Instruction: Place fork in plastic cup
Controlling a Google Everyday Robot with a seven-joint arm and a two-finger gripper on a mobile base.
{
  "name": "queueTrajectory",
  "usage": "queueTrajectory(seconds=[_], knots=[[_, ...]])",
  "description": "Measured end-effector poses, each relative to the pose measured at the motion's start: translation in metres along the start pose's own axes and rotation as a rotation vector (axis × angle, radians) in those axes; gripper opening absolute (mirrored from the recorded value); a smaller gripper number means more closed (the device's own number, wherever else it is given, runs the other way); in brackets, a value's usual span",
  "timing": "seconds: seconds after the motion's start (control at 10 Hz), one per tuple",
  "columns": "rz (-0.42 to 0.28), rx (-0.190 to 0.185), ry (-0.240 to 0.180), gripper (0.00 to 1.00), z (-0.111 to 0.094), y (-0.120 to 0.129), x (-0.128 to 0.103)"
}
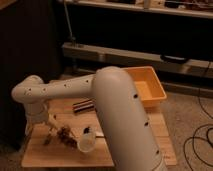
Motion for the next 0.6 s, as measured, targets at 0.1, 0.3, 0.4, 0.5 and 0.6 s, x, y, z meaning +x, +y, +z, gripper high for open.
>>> queueTrajectory(seconds=[0.1,0.3,0.4,0.5,0.6], knots=[[0.006,0.006,-0.012,0.80,0.0046,-0.0003,-0.0002],[0.013,0.022,-0.027,0.80,0.0090,0.0012,-0.0010],[0.015,0.023,-0.026,0.80,0.0084,0.0025,-0.0004],[0.012,0.022,-0.027,0.80,0.0089,0.0009,-0.0011],[0.011,0.023,-0.027,0.80,0.0088,0.0003,-0.0014]])
